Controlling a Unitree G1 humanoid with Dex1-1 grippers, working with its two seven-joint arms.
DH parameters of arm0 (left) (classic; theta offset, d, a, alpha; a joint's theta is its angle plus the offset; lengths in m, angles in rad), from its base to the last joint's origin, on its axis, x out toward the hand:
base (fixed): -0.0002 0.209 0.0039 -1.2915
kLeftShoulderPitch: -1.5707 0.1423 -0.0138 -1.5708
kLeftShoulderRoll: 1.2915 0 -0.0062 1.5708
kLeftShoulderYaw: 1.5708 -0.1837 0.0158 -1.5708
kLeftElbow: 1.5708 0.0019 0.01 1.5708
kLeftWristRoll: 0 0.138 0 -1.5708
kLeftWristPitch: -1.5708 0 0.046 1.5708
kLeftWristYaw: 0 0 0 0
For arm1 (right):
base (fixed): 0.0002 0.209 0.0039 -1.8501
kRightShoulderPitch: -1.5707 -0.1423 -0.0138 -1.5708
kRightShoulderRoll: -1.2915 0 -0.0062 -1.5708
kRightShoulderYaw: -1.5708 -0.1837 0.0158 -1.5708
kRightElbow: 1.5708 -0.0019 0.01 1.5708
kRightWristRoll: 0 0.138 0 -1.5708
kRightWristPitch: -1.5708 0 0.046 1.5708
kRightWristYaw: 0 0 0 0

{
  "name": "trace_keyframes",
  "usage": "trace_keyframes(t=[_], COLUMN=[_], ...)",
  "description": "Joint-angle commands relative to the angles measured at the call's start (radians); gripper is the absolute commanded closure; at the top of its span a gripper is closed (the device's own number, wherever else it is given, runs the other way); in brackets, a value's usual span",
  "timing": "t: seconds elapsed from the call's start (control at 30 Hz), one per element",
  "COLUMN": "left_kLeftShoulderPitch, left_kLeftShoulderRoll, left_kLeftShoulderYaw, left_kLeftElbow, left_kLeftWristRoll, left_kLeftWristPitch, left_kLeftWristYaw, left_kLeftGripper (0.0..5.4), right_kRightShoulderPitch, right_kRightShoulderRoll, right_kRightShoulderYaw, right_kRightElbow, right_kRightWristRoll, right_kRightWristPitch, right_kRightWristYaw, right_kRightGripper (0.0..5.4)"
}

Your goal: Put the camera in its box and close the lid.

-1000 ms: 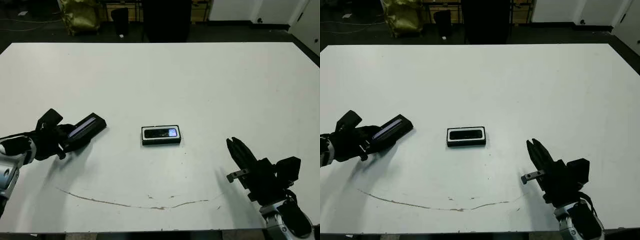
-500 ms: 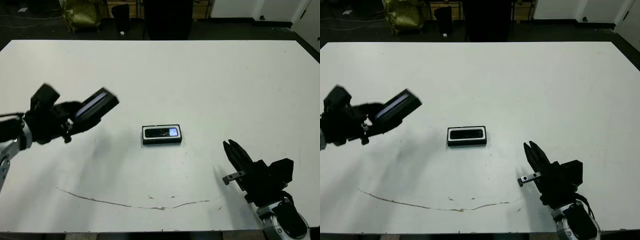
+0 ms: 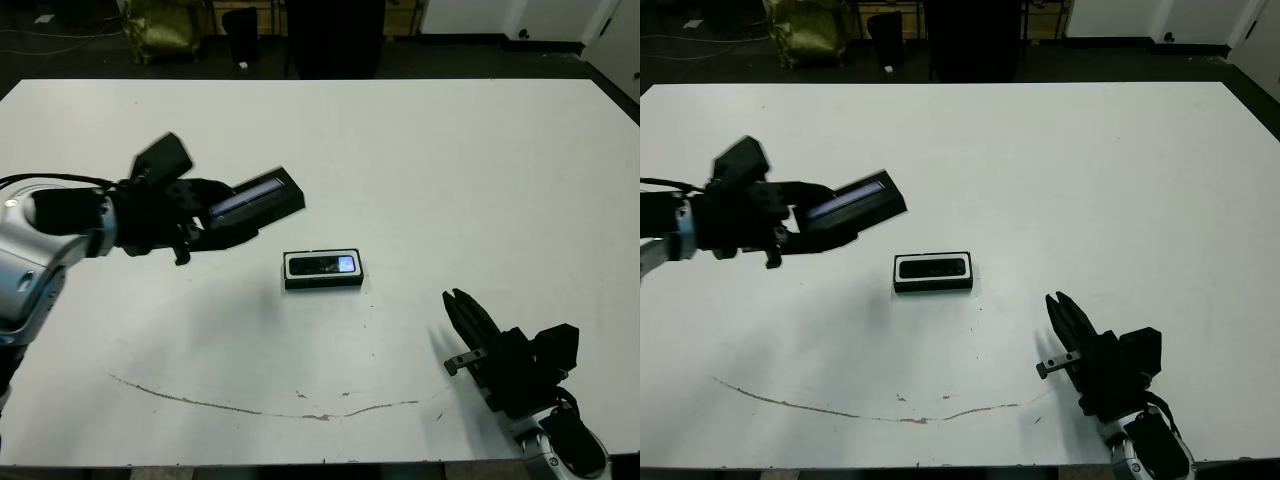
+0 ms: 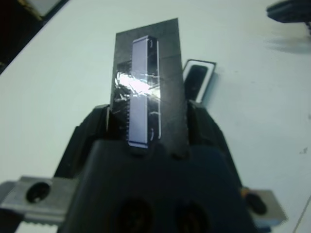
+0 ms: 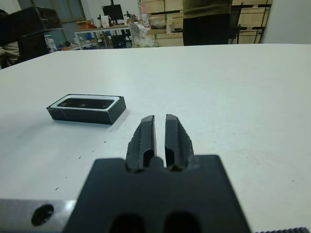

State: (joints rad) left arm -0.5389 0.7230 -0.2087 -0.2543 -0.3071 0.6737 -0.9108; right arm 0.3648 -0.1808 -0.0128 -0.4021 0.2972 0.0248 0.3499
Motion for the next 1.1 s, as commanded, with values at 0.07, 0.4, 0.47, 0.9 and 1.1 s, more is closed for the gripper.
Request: trace_keyframes(t=[0.07,0.4,0.47,0.9,1.1], left_kLeftShoulderPitch=[-0.024,-0.005,0.002,-0.024,-0.091], left_kLeftShoulderRoll=[-0.026,-0.08,-0.084,-0.127,-0.157], left_kLeftShoulderYaw=[-0.073,-0.173,-0.179,-0.174,-0.173], left_kLeftElbow=[0.034,0.129,0.129,0.147,0.236], left_kLeftWristRoll=[0.05,0.144,0.158,0.204,0.225], left_kLeftWristPitch=[-0.018,-0.119,-0.13,-0.175,-0.223], left_kLeftWristYaw=[-0.017,-0.051,-0.05,-0.044,-0.054], left_kLeftGripper=[3.02,3.02,3.02,3.02,3.02], right_kRightShoulderPitch=[0.005,0.021,0.024,0.014,0.011], right_kRightShoulderRoll=[0.002,-0.009,-0.012,-0.018,-0.019], right_kRightShoulderYaw=[0.003,0.011,0.014,0.017,0.015], right_kRightElbow=[0.012,-0.048,-0.068,-0.076,-0.07], right_kRightWristRoll=[-0.002,-0.054,-0.059,-0.063,-0.055], right_kRightWristPitch=[-0.004,0.027,0.048,0.064,0.07], right_kRightWristYaw=[0.002,-0.036,-0.045,-0.042,-0.039], right_kRightGripper=[5.4,5.4,5.4,5.4,5.4])
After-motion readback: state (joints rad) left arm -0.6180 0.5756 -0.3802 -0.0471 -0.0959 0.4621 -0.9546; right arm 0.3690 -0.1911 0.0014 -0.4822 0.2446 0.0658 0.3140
